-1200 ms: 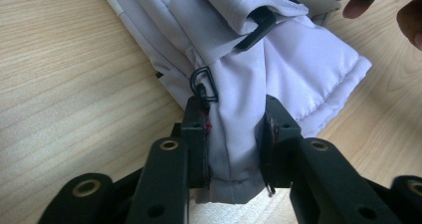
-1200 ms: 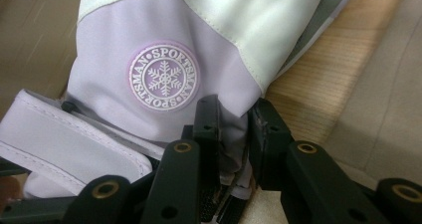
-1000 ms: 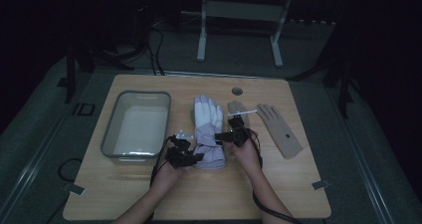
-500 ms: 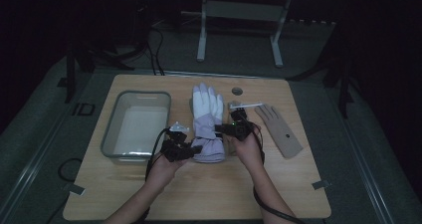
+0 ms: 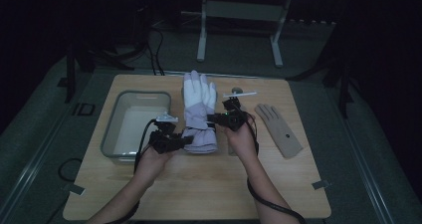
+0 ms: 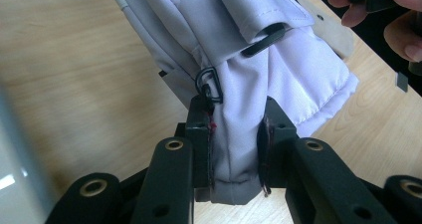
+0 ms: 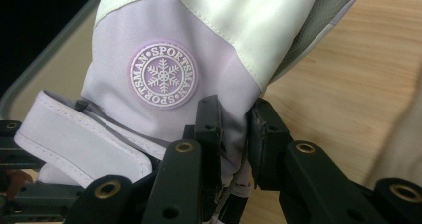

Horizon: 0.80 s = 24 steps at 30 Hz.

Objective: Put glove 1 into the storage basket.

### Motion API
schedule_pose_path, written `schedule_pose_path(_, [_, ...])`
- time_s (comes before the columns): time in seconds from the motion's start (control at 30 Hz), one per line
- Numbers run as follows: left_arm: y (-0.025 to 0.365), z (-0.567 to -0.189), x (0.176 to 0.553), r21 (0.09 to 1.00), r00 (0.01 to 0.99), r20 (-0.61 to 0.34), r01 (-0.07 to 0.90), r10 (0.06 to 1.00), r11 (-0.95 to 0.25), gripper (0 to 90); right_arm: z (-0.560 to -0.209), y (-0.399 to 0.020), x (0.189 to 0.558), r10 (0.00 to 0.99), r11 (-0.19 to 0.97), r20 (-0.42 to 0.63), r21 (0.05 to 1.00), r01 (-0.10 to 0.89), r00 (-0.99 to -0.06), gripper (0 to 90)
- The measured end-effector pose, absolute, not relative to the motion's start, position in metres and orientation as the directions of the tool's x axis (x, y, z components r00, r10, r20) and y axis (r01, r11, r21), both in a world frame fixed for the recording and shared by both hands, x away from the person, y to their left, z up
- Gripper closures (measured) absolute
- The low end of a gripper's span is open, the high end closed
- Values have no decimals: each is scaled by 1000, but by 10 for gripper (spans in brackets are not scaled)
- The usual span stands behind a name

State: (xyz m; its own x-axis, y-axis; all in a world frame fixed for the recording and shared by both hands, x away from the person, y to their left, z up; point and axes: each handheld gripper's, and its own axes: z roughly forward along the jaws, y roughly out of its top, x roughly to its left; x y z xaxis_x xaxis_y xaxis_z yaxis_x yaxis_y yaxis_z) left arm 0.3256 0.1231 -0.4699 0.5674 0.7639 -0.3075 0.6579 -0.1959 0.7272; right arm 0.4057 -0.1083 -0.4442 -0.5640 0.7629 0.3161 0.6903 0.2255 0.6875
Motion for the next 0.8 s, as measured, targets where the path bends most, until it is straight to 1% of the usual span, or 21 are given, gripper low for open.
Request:
schedule_pose_path(0.23, [146,-459,325,734,547,-291,654,784,-183,724,-432,-82,411,748,241,307,700,672,-588,768])
schedule_pose_path(0.43, [175,-449,324,731,527,-284,659,801,-174,723,-425,-57,416,726,254,318,700,667,-610,768])
schedule_pose_path(0.63, [205,-441,324,723,499,-279,672,821,-162,723,-419,-22,420,706,290,299,705,647,-642,768])
schedule_pose_path(0.8, [228,-437,325,715,481,-274,681,833,-158,723,-417,3,425,694,291,314,700,652,-648,768])
